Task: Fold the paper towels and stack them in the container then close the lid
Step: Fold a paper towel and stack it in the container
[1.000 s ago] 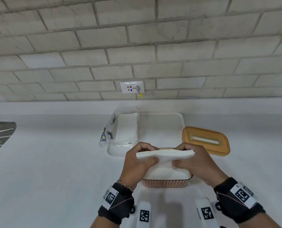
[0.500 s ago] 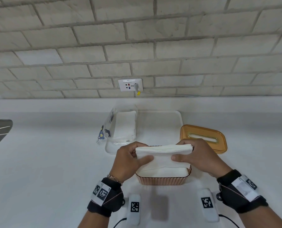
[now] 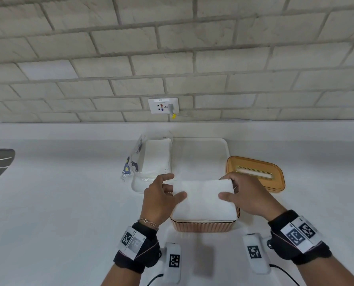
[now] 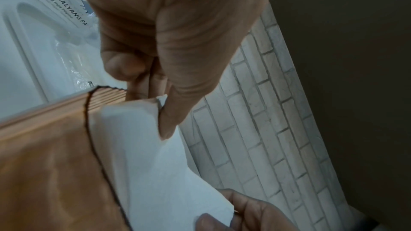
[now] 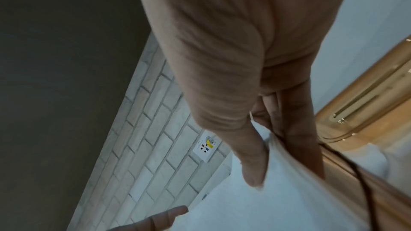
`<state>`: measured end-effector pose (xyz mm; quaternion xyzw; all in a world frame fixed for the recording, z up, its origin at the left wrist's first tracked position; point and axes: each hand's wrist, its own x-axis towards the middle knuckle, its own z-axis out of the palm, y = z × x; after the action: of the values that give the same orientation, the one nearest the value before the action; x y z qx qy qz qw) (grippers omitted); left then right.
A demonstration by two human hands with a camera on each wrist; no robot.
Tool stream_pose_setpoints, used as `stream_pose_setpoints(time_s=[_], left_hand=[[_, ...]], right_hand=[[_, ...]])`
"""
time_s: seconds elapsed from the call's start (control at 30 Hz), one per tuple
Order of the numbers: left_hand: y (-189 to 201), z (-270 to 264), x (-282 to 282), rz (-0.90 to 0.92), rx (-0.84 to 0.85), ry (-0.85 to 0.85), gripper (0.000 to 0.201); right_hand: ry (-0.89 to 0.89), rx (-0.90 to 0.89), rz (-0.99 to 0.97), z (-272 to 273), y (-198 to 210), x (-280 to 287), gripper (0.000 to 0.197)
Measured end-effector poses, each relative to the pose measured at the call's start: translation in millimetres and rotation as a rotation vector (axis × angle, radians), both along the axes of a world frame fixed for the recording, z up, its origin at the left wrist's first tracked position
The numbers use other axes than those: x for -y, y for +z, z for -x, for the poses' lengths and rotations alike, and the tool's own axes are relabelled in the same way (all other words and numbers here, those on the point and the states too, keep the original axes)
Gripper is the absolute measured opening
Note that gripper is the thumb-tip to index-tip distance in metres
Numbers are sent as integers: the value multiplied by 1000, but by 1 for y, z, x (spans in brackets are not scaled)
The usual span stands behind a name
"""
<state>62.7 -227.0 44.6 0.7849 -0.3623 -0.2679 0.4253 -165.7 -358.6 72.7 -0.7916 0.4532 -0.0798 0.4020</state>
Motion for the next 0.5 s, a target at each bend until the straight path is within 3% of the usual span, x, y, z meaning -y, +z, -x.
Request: stream_pose_setpoints(time_s=[0.3,0.5], left_hand=[[2,1,-1,-66,73,2,71],[8,16,-1,-199,373,-86,71]], right_hand=[[32,-148,47,-7,-3,4,22],[29,-302,187,-16,-10,2,37]])
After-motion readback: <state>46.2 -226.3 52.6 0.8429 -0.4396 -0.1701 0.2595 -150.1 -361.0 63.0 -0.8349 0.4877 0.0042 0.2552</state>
